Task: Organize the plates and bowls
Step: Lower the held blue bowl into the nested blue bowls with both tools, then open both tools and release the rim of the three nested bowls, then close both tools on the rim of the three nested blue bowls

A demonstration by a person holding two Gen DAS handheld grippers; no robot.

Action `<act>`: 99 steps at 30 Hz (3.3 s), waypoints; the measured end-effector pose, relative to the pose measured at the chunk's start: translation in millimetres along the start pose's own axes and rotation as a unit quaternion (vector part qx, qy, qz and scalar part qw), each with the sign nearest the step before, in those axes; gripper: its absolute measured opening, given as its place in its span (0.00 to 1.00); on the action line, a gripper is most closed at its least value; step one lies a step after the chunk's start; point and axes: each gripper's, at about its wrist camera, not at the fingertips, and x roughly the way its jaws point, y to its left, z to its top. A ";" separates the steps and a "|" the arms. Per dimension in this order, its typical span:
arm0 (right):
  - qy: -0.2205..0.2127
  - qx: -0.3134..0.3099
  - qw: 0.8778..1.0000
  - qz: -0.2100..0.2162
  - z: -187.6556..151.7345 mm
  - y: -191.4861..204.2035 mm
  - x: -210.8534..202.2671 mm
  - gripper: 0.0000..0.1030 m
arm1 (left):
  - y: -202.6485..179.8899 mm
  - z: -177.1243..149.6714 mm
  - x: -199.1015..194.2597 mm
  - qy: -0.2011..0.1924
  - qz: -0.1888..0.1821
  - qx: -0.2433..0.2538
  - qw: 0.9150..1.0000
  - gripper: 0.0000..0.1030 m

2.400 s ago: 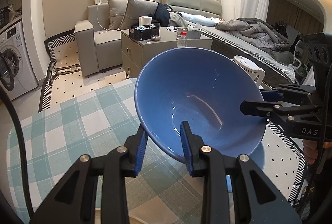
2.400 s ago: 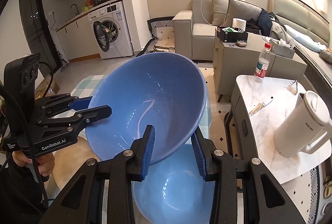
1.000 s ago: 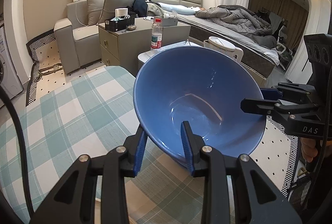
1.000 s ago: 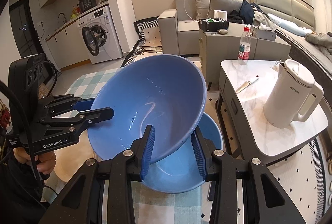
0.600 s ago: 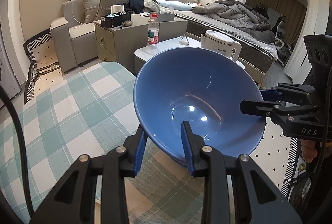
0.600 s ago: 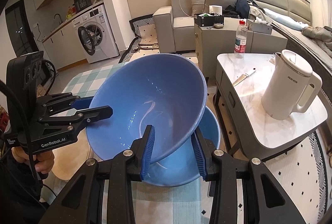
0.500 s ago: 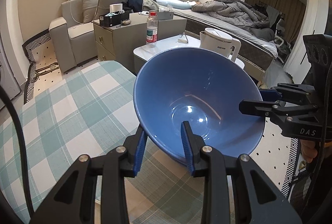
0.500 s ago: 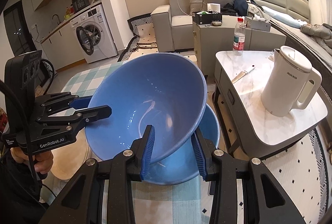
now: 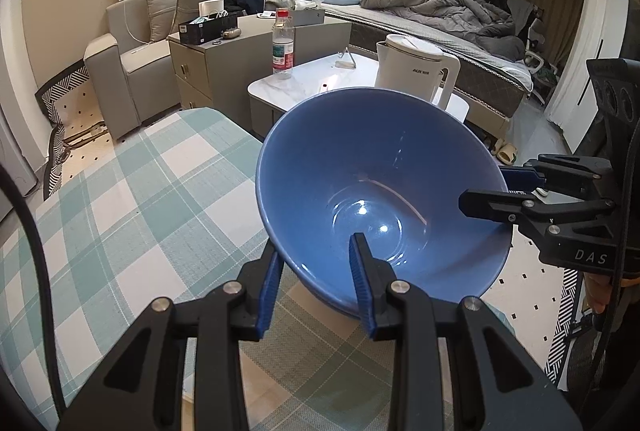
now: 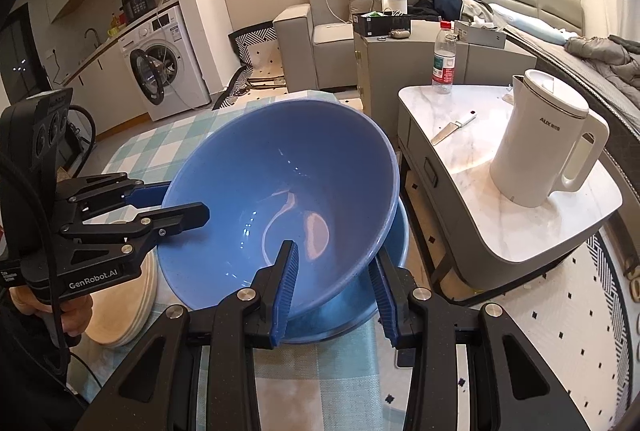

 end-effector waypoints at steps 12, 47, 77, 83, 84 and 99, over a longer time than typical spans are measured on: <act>0.006 -0.005 1.000 -0.022 -7.0 0.4 10.5 0.38 | -7.3 -2.2 9.7 0.012 0.011 0.022 1.000 0.32; 0.021 -0.030 0.998 -0.053 -18.4 5.7 25.7 0.54 | -9.2 -11.9 25.7 0.038 0.016 0.025 0.999 0.43; -0.004 0.030 0.999 -0.023 -21.1 -19.4 25.6 0.97 | 8.6 -11.8 29.0 0.050 0.003 -0.024 0.998 0.59; -0.009 0.051 0.999 -0.012 -22.9 -30.4 29.0 0.99 | 9.2 -10.3 26.7 0.033 0.003 -0.030 0.999 0.96; -0.009 0.052 0.999 -0.011 -23.2 -31.8 30.0 0.99 | 9.7 -9.5 27.0 0.034 0.001 -0.031 0.999 0.96; -0.006 0.077 0.997 0.010 -31.0 -45.6 42.1 0.99 | 9.8 -7.2 37.6 0.042 -0.001 -0.043 0.998 1.00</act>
